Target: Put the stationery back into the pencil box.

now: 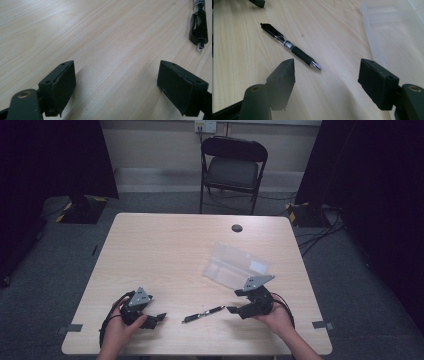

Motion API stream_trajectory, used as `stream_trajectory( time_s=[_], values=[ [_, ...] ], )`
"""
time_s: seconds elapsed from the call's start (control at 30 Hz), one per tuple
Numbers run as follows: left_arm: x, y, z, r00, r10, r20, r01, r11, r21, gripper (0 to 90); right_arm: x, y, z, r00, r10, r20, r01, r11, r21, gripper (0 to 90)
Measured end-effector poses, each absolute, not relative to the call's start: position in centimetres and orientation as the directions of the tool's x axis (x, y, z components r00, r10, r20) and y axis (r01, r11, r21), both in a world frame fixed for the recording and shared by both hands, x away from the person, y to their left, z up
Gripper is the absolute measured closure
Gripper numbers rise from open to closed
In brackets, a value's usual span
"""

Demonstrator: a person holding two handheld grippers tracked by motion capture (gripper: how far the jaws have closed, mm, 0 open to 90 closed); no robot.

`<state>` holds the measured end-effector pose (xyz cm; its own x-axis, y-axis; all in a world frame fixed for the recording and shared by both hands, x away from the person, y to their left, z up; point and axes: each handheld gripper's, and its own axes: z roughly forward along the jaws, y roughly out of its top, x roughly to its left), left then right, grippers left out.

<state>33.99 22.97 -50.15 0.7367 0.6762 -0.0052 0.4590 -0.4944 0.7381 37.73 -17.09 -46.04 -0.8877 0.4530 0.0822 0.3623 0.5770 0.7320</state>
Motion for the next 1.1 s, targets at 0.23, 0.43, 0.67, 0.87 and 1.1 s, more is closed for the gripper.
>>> stream_trajectory(
  time_s=[0.23, 0.43, 0.67, 0.87, 1.1],
  values=[
    [34.0, 22.9, -50.2, 0.734, 0.679, -0.006, 0.461, -0.491, 0.739, 15.0, 37.4, -15.9, -46.6, -0.901, 0.426, 0.085, 0.348, 0.591, 0.728, 29.0],
    [34.0, 23.0, -50.1, 0.735, 0.678, -0.005, 0.461, -0.493, 0.738, 15.0, 37.4, -15.2, -47.4, -0.908, 0.410, 0.093, 0.342, 0.593, 0.729, 29.8],
    [34.0, 23.0, -50.1, 0.735, 0.678, -0.005, 0.461, -0.493, 0.738, 15.0, 37.5, -14.0, -48.4, -0.917, 0.390, 0.082, 0.324, 0.610, 0.723, 29.5],
    [34.0, 23.0, -50.2, 0.735, 0.678, -0.007, 0.461, -0.493, 0.738, 15.0, 37.9, -13.7, -48.8, -0.925, 0.374, 0.075, 0.307, 0.612, 0.729, 29.4],
    [34.0, 23.0, -50.2, 0.735, 0.678, -0.007, 0.461, -0.493, 0.738, 15.0, 37.9, -12.8, -49.6, -0.939, 0.341, 0.036, 0.257, 0.632, 0.731, 31.6]
  ],
)
